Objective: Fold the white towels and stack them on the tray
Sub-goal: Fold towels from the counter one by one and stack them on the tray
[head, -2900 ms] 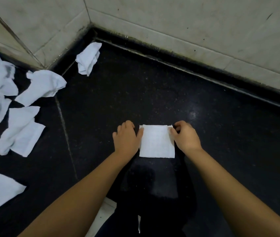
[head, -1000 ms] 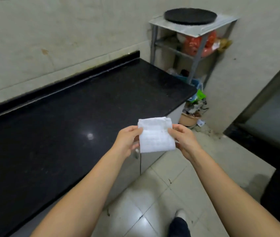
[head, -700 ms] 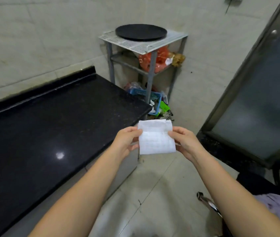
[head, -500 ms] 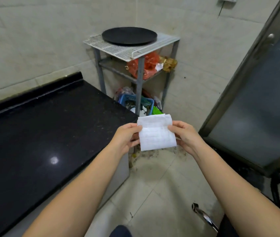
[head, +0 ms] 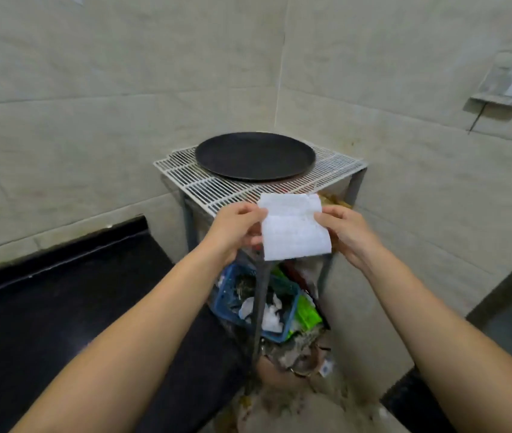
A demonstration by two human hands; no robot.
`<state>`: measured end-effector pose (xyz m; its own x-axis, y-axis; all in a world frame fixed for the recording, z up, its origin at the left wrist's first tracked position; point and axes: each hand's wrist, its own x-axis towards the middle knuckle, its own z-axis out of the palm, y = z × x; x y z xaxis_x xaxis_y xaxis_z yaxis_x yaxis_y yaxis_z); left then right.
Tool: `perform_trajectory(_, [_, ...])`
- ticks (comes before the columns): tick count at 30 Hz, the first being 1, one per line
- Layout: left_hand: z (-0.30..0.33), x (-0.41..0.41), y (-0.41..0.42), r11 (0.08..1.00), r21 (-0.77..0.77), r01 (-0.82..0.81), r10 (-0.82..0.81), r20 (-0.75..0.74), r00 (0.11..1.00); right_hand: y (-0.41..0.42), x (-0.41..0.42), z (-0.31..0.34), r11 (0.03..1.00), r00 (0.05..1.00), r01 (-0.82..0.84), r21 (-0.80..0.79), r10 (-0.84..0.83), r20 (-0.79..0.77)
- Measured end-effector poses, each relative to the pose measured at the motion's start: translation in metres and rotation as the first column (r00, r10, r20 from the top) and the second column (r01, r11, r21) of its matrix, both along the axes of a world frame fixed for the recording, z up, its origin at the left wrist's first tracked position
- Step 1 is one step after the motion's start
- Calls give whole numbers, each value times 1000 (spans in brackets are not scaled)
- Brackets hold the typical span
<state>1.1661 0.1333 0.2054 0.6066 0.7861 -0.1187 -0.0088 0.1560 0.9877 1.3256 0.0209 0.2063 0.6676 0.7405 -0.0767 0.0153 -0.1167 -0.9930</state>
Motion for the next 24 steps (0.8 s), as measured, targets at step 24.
perform_trajectory(24, [-4, 199, 282, 806, 519, -285, 566, -537, 625, 372, 219, 12, 844, 702, -283, -456, 506, 501])
